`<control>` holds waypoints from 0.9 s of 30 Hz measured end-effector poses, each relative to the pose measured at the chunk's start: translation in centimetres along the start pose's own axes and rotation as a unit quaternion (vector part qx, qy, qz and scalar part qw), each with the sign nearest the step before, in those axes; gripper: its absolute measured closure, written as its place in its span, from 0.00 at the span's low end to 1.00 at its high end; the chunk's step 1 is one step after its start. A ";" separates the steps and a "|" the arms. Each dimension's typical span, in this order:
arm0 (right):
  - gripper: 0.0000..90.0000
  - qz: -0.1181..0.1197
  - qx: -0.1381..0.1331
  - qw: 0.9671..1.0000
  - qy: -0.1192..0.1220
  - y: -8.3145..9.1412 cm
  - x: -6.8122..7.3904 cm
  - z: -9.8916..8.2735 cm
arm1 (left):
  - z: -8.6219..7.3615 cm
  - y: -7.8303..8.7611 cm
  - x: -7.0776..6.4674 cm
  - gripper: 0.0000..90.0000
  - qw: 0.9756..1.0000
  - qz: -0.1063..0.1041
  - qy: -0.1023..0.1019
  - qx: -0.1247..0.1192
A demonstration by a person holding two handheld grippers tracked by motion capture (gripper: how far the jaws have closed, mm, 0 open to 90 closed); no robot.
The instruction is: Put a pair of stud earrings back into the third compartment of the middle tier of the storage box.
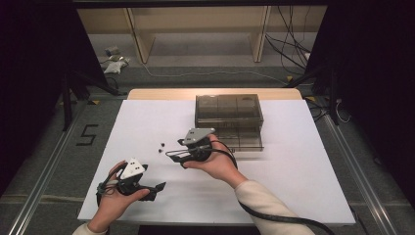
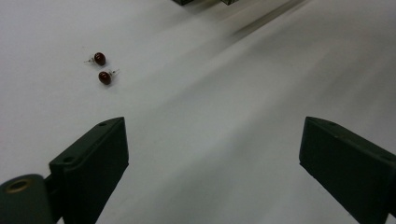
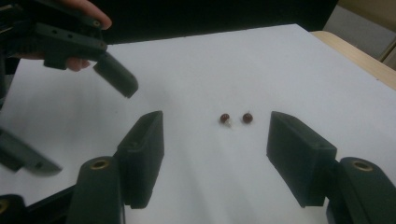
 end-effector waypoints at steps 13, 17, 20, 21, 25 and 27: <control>0.46 -0.002 0.046 0.999 -0.002 -5.9 -0.8 1.1 | -0.2 0.1 0.0 0.09 1.000 0.000 0.003 0.004; 0.47 -0.005 0.059 0.998 -0.002 -7.0 -0.8 0.8 | -0.3 0.2 -0.1 0.09 1.000 0.000 -0.002 0.009; 0.47 -0.010 0.074 0.997 -0.002 -7.9 -0.8 0.6 | -0.2 0.3 -0.1 0.10 1.000 0.001 -0.003 0.010; 0.47 -0.008 0.078 0.997 -0.003 -8.2 -0.8 0.6 | -0.2 0.3 -0.1 0.10 1.000 0.002 -0.005 0.010; 0.50 -0.011 0.094 0.995 0.003 -9.0 -0.7 0.3 | -0.3 0.3 -0.1 0.10 1.000 0.002 -0.004 0.014; 0.51 -0.014 0.101 0.995 -0.002 -9.4 -0.7 0.2 | -0.4 0.3 -0.1 0.10 1.000 0.003 -0.003 0.014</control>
Point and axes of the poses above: each handheld gripper's, and its own axes: y roughly backward along the jaws, z roughly out of its top, x roughly to its left, the point moved 7 cm from there along -y, roughly forward along the jaws, and after that the axes turned 2 degrees about -x, right-handed, at the moved point
